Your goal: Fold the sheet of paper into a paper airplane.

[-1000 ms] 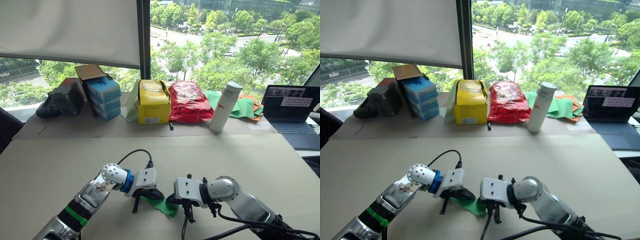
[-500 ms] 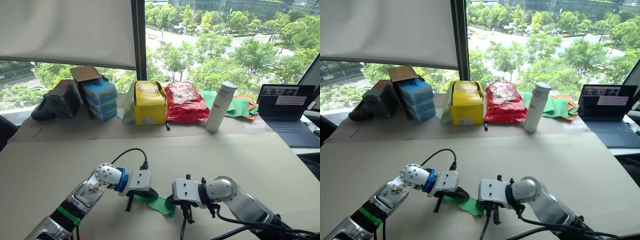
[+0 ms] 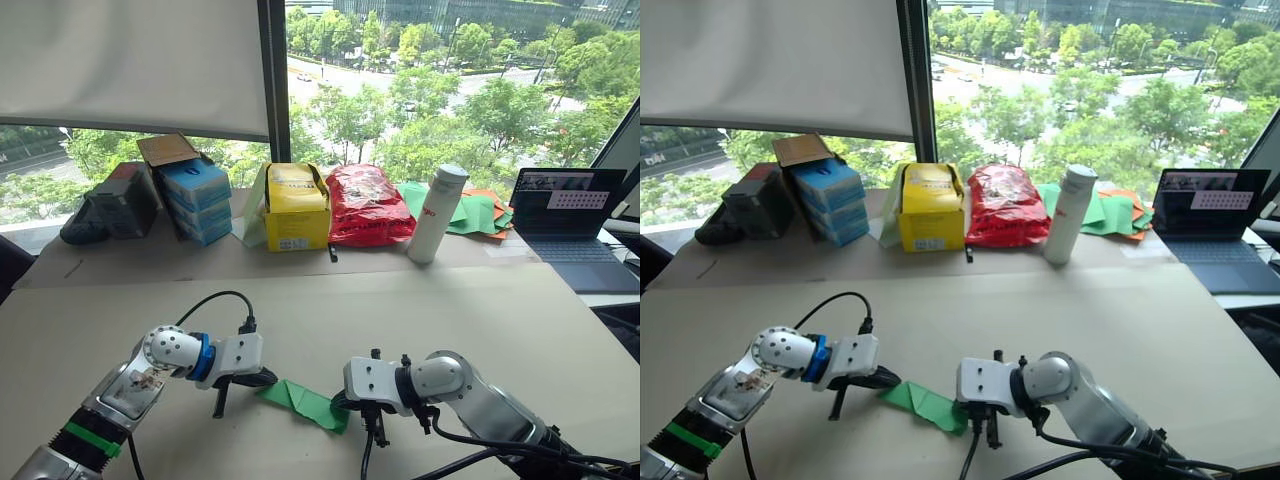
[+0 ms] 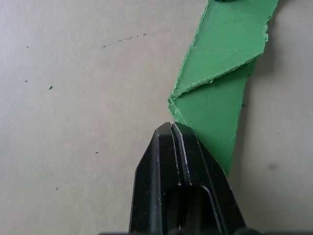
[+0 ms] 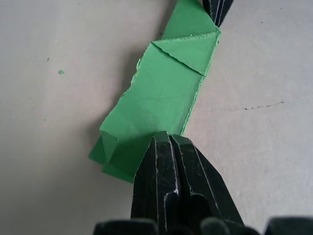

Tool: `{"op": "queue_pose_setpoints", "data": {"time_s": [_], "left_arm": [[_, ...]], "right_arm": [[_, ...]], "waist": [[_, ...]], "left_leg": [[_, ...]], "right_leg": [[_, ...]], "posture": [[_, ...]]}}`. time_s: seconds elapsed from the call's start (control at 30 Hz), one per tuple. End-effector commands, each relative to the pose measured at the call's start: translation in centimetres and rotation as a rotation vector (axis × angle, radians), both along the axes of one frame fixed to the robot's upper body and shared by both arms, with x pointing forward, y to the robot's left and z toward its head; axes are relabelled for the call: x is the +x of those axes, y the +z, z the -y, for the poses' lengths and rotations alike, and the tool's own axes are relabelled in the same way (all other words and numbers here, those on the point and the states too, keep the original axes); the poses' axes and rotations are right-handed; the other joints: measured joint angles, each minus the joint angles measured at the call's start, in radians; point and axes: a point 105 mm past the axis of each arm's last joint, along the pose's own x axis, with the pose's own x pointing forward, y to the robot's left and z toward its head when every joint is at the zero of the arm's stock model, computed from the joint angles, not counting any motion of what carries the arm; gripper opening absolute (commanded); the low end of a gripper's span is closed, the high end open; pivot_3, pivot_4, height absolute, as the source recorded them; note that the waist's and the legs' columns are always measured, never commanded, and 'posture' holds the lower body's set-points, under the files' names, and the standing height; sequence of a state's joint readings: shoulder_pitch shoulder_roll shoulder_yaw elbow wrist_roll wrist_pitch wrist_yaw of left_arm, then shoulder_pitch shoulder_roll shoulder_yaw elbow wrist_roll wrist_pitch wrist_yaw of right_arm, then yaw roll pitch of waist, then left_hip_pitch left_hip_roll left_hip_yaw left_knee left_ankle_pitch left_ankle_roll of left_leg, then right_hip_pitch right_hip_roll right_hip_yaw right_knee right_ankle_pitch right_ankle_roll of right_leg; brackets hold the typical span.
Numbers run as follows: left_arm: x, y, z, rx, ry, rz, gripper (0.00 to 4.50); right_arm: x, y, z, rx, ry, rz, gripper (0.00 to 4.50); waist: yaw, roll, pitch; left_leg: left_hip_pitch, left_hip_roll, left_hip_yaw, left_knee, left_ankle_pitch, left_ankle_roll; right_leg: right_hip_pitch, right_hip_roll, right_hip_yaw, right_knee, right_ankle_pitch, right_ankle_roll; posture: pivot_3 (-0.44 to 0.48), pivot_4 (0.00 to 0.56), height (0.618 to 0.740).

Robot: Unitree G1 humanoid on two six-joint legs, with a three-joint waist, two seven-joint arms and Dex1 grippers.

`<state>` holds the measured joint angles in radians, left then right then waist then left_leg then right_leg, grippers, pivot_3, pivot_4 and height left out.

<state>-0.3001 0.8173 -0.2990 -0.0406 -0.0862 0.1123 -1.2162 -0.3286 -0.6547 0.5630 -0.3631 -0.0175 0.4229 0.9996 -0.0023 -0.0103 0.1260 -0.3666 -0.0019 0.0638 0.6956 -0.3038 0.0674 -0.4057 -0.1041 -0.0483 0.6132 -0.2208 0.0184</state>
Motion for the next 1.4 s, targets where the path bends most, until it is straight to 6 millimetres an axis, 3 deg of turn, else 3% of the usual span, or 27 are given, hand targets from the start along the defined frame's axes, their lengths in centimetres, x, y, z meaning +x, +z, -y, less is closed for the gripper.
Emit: {"op": "queue_pose_setpoints", "data": {"time_s": [0.03, 0.2, 0.3, 0.33, 0.43, 0.47, 0.5, 0.7, 0.73, 0.87, 0.97, 1.2, 1.4], "left_arm": [[0.2, -0.2, -1.3, -0.009, 0.110, -0.052, 0.00], [0.7, 2.9, -1.7, -0.153, 0.206, -0.040, 0.00], [-0.1, 4.9, -1.8, -0.276, 0.255, -0.082, 0.00], [-0.7, 5.2, -1.8, -0.302, 0.259, -0.105, 0.00], [-2.7, 5.2, -1.8, -0.335, 0.255, -0.189, 0.00], [-3.1, 5.2, -1.9, -0.336, 0.258, -0.207, 0.55], [-3.6, 5.2, -2.0, -0.338, 0.261, -0.229, 0.72], [-5.0, 5.8, -2.2, -0.339, 0.254, -0.297, 2.80], [-5.1, 5.8, -2.1, -0.337, 0.251, -0.301, 3.16], [-5.0, 5.5, -2.0, -0.330, 0.250, -0.303, 4.49], [-4.8, 5.3, -1.8, -0.321, 0.243, -0.291, 4.49], [-4.9, 4.7, -2.2, -0.304, 0.230, -0.286, 4.49], [-5.3, 3.8, -2.7, -0.300, 0.230, -0.288, 4.49]], "right_arm": [[0.0, -1.0, 0.8, -0.039, -0.016, -0.017, 0.04], [0.1, 2.5, 0.3, 0.080, -0.009, 0.078, 0.04], [-0.1, 4.9, 0.6, 0.141, -0.019, 0.113, 0.04], [-0.4, 5.4, 0.7, 0.158, -0.017, 0.106, 0.61], [-1.8, 6.4, 0.9, 0.190, 0.012, 0.055, 1.51], [-2.2, 6.7, 0.9, 0.195, 0.022, 0.049, 1.96], [-2.6, 6.8, 1.1, 0.199, 0.035, 0.038, 2.22], [-5.7, 6.4, 2.0, 0.188, 0.133, -0.076, 4.35], [-6.1, 6.3, 2.0, 0.185, 0.148, -0.090, 4.50], [-7.5, 5.2, 1.9, 0.156, 0.232, -0.157, 4.50], [-7.9, 4.6, 1.3, 0.138, 0.300, -0.166, 4.50], [-6.0, 3.5, -0.6, 0.150, 0.346, -0.116, 4.50], [-3.7, 3.0, -1.3, 0.185, 0.242, -0.091, 4.50]], "waist": [[-0.001, 0.000, 0.000], [0.002, -0.001, 0.003], [0.003, -0.002, 0.005], [0.005, -0.002, 0.006], [0.006, -0.004, 0.008], [0.006, -0.004, 0.009], [0.006, -0.006, 0.011], [0.018, -0.007, 0.017], [0.018, -0.007, 0.017], [0.013, -0.007, 0.017], [0.012, -0.007, 0.018], [0.013, -0.007, 0.018], [0.014, -0.007, 0.018]], "left_leg": [[0.000, 0.000, 0.000, 0.000, 0.000, 0.000], [-0.006, 0.000, 0.000, 0.000, 0.001, -0.001], [-0.023, -0.001, 0.000, 0.005, 0.005, -0.008], [-0.026, -0.001, 0.000, 0.007, 0.006, -0.010], [-0.026, -0.001, 0.000, 0.008, 0.006, -0.009], [-0.025, -0.001, 0.000, 0.008, 0.005, -0.008], [-0.025, -0.001, 0.000, 0.007, 0.004, -0.007], [-0.022, -0.001, -0.001, 0.008, 0.001, -0.001], [-0.021, -0.001, -0.001, 0.008, 0.001, -0.001], [-0.022, -0.001, -0.001, 0.008, 0.002, -0.003], [-0.022, -0.001, 0.000, 0.008, 0.003, -0.004], [-0.021, -0.001, 0.000, 0.008, 0.003, -0.004], [-0.022, -0.001, 0.000, 0.008, 0.006, -0.010]], "right_leg": [[0.000, 0.000, 0.000, 0.000, 0.000, 0.000], [-0.003, 0.000, 0.001, 0.001, 0.000, 0.000], [-0.019, 0.000, 0.001, 0.006, 0.001, 0.000], [-0.021, 0.000, 0.001, 0.009, 0.000, 0.000], [-0.020, 0.000, -0.001, 0.009, 0.000, 0.000], [-0.019, 0.000, -0.001, 0.008, 0.000, 0.000], [-0.019, 0.000, -0.001, 0.007, 0.000, 0.001], [-0.017, -0.002, -0.002, 0.007, 0.000, 0.000], [-0.016, -0.002, -0.002, 0.007, 0.000, 0.000], [-0.016, -0.001, -0.001, 0.007, 0.000, 0.000], [-0.017, 0.001, -0.002, 0.008, 0.000, 0.000], [-0.017, 0.008, -0.003, 0.010, 0.000, -0.001], [-0.018, 0.008, -0.003, 0.010, -0.001, -0.001]], "posture": [[0.000, 0.150, 0.740], [0.000, 0.150, 0.740], [0.000, 0.150, 0.740], [0.000, 0.150, 0.740], [0.000, 0.150, 0.740], [0.000, 0.150, 0.740], [0.000, 0.150, 0.740], [0.000, 0.150, 0.740], [0.000, 0.150, 0.740], [0.000, 0.150, 0.740], [0.000, 0.150, 0.740], [0.000, 0.150, 0.740], [0.000, 0.150, 0.740]]}}
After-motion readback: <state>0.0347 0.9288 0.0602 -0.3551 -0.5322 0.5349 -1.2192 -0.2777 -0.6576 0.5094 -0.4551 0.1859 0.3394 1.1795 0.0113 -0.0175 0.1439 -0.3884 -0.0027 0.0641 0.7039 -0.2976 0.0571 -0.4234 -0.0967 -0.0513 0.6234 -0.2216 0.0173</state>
